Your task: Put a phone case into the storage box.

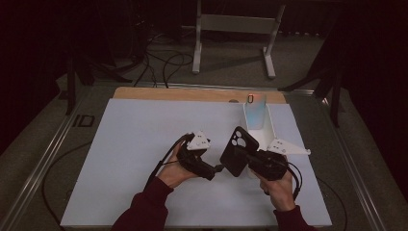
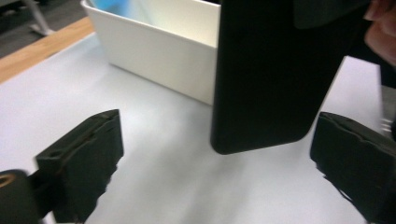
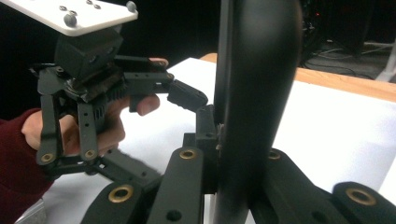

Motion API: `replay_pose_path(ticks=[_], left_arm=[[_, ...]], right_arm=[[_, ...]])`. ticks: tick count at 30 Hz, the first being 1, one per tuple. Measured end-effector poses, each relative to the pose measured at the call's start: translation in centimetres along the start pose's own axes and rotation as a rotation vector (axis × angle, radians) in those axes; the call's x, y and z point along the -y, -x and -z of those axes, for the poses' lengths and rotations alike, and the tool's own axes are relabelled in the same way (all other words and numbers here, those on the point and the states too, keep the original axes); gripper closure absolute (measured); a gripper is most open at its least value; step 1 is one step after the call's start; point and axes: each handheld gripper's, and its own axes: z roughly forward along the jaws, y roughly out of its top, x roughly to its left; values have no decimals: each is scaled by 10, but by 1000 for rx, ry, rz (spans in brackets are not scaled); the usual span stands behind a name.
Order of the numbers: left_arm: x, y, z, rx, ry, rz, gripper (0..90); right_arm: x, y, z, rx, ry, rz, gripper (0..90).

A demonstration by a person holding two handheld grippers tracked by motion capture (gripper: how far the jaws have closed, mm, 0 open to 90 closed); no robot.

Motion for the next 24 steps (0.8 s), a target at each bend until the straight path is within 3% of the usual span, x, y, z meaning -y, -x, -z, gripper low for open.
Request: replay_pose_path(ticks=[7, 16, 24], left_arm=[[1, 1, 1, 63, 0, -2, 10], [2, 9, -5, 138, -5, -41, 126], [3, 9, -6, 190, 2, -45, 190]], right_arm=[[-3, -8, -5, -44, -2, 38, 865], [-8, -17, -10, -95, -2, 65, 865], [-8, -21, -13, -155, 23, 64, 865]])
